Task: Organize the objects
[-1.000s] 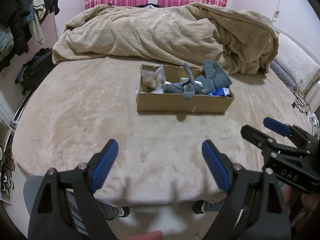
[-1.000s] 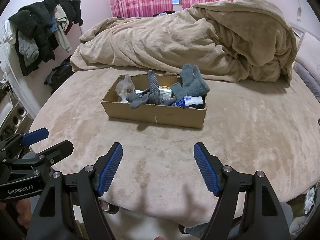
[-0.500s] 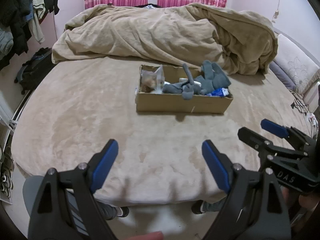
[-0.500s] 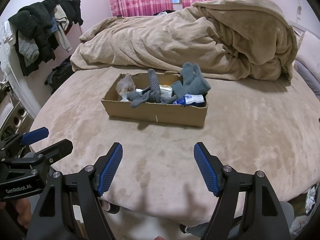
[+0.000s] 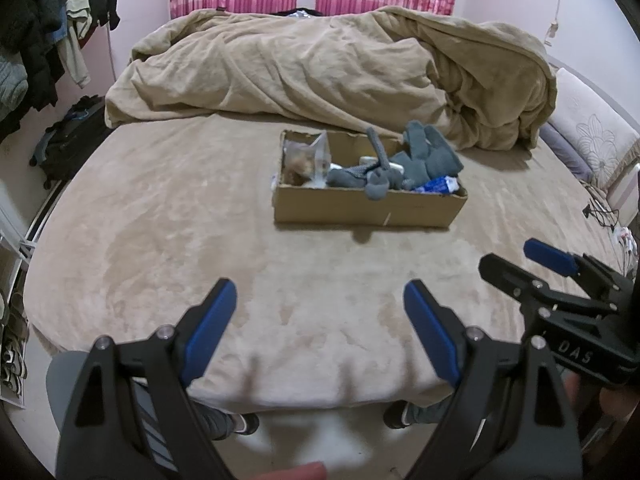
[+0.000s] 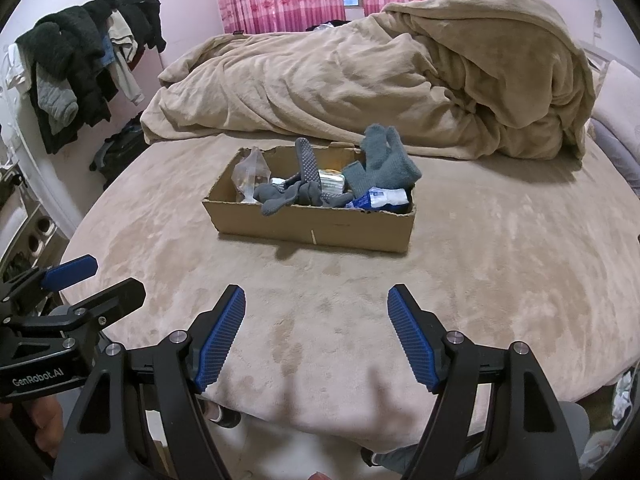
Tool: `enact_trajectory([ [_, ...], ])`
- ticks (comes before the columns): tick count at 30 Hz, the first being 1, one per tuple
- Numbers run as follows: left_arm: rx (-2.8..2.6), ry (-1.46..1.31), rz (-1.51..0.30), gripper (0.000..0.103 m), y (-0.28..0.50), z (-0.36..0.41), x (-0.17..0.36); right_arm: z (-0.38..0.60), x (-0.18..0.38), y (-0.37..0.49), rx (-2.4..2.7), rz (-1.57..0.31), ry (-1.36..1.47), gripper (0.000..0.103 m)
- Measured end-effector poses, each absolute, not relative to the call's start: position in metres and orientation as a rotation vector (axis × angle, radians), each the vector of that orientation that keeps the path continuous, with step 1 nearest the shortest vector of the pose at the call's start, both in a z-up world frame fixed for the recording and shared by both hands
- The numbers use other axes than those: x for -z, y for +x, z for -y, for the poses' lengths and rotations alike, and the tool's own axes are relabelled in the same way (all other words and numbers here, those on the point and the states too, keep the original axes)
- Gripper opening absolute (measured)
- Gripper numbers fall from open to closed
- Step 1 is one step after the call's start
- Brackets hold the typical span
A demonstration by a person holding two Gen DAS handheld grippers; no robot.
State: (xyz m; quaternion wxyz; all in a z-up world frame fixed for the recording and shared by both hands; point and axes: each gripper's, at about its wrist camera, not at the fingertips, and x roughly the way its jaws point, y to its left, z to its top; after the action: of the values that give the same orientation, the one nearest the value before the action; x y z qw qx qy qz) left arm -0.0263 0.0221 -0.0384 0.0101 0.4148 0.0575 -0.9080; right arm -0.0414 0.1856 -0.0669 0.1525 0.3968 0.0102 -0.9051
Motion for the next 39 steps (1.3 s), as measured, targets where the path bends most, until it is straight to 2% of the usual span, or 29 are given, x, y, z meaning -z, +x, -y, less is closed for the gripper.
enact_trajectory([
  [39,2.821,1.292,-0.187,0.087,-0.0275,-0.0218,0.0393,-0.1878,0.0666,-0.0418,2.593,-0.025,1.137,0.077],
])
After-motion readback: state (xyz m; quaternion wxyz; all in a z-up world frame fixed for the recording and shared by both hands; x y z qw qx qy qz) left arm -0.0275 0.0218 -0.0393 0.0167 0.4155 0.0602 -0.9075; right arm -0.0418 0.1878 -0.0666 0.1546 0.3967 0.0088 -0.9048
